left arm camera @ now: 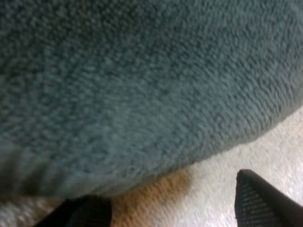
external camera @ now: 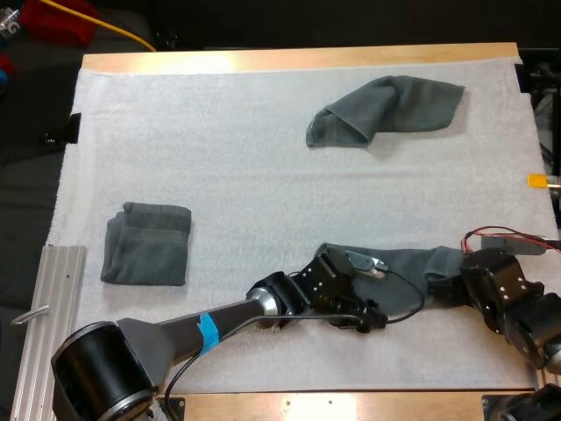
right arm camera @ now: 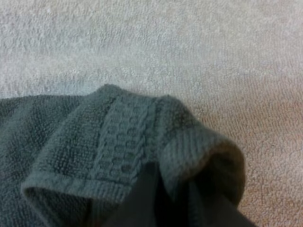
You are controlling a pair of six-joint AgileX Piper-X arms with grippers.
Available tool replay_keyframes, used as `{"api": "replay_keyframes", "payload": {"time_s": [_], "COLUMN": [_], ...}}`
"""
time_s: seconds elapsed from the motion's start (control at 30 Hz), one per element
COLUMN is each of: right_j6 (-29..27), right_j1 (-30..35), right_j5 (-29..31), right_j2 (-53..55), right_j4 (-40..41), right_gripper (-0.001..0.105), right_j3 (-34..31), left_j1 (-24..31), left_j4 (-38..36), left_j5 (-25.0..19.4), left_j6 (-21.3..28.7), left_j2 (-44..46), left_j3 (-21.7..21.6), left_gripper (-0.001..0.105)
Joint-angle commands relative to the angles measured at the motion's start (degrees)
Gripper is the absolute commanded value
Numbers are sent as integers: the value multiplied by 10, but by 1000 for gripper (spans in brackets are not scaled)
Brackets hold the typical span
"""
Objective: Pick towel from pile, fold and stack
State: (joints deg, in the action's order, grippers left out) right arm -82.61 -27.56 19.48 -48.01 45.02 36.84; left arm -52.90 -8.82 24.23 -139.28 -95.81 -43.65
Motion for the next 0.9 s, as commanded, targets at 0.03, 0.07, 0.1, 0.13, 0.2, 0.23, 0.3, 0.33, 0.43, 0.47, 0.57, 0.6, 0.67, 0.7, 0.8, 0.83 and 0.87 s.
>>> {"api": "replay_keyframes", "payload": {"time_s": [0.03, 0.07, 0.1, 0.13, 0.2, 0.23, 0.3, 0.33, 0.43, 0.47, 0.57, 0.6, 0.67, 0.7, 0.8, 0.83, 0.87], "right_j6": [-1, -1, -1, -1, -1, -1, -1, -1, -1, -1, -1, -1, -1, -1, -1, -1, -1], "right_j1": [0, 0, 0, 0, 0, 0, 0, 0, 0, 0, 0, 0, 0, 0, 0, 0, 0], "right_j5": [-4, -4, -5, -8, -14, -18, -18, -18, -18, -18, -18, -18, -18, -18, -18, -18, -18], "right_j2": [5, 5, 5, 5, 5, 5, 5, 5, 5, 5, 5, 5, 5, 5, 5, 5, 5], "right_j4": [2, 2, 2, 2, 2, 2, 2, 2, 2, 2, 2, 2, 2, 2, 2, 2, 2], "right_gripper": [3, 3, 3, 3, 3, 3, 3, 3, 3, 3, 3, 3, 3, 3, 3, 3, 3], "right_j3": [5, 5, 5, 5, 5, 5, 5, 5, 5, 5, 5, 5, 5, 5, 5, 5, 5], "left_j1": [8, 9, 9, 9, 9, 9, 9, 9, 9, 9, 9, 9, 9, 9, 9, 9, 9], "left_j4": [6, 10, 19, 27, 40, 45, 45, 45, 45, 45, 45, 45, 45, 45, 44, 42, 40], "left_j5": [-17, -17, -17, -19, -22, -28, -42, -44, -50, -52, -53, -53, -54, -54, -45, -38, -35], "left_j6": [1, 1, 1, 1, 1, 1, 1, 1, 2, 2, 2, 2, 2, 2, 2, 2, 2], "left_j2": [-5, -5, -5, -5, -5, -5, -5, -8, -10, -10, -10, -10, -10, -10, -10, -10, -10], "left_j3": [-3, -3, -3, -3, -3, -3, -3, -3, -6, -6, -6, -6, -6, -6, -6, -6, -6], "left_gripper": [58, 58, 58, 58, 58, 58, 58, 58, 52, 49, 37, 34, 29, 28, 18, 15, 15]}}
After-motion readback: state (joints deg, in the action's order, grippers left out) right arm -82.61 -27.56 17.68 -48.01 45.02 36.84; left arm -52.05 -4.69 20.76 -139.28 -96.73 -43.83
